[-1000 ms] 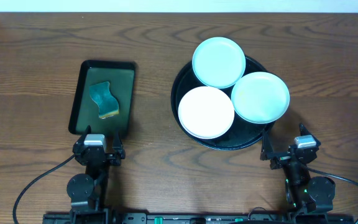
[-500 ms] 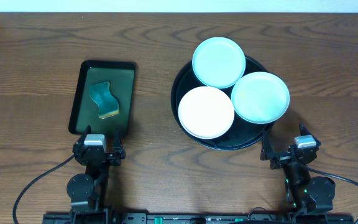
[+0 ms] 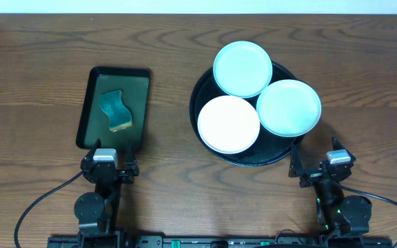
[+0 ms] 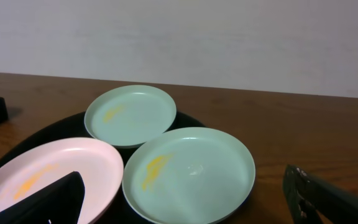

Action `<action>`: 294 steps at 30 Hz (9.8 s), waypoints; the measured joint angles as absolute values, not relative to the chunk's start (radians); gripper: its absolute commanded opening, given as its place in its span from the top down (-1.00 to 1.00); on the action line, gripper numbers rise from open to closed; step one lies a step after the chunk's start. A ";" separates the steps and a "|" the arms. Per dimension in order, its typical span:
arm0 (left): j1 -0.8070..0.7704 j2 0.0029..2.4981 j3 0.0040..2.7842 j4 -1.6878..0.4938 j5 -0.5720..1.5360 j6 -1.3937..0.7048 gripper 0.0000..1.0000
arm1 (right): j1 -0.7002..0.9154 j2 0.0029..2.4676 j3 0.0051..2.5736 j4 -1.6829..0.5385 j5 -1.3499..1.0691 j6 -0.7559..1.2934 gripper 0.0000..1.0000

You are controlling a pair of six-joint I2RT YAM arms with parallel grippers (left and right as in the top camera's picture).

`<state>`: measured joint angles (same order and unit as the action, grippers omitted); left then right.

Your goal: Clean dirty plates on tray and stack at the side

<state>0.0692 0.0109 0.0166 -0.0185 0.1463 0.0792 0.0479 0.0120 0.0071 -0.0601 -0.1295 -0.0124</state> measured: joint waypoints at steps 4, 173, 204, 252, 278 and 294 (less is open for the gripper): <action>0.069 0.011 0.017 -0.019 0.146 0.080 -0.53 | 0.048 0.012 0.007 -0.060 -0.130 -0.012 -0.98; 0.244 1.298 1.322 -0.707 0.373 -0.060 -0.53 | 0.048 0.012 0.007 -0.061 -0.122 -0.012 -0.98; 0.197 1.901 1.327 -0.687 0.178 -0.189 -0.53 | 0.048 0.012 0.007 -0.061 -0.122 -0.012 -0.99; 0.147 1.749 1.327 -0.716 0.105 -0.265 0.85 | 0.048 0.012 0.007 -0.061 -0.122 -0.012 -0.99; 0.149 1.726 1.212 -0.621 0.102 -0.265 0.85 | 0.048 0.012 0.007 -0.061 -0.122 -0.012 -0.99; 0.149 1.560 1.109 -0.447 0.042 -0.266 0.85 | 0.048 0.012 0.007 -0.061 -0.122 -0.012 -0.98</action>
<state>0.1486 1.5597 1.1088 -0.4469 0.0418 -0.2657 0.0479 0.0120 0.0071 -0.0612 -0.1223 -0.0124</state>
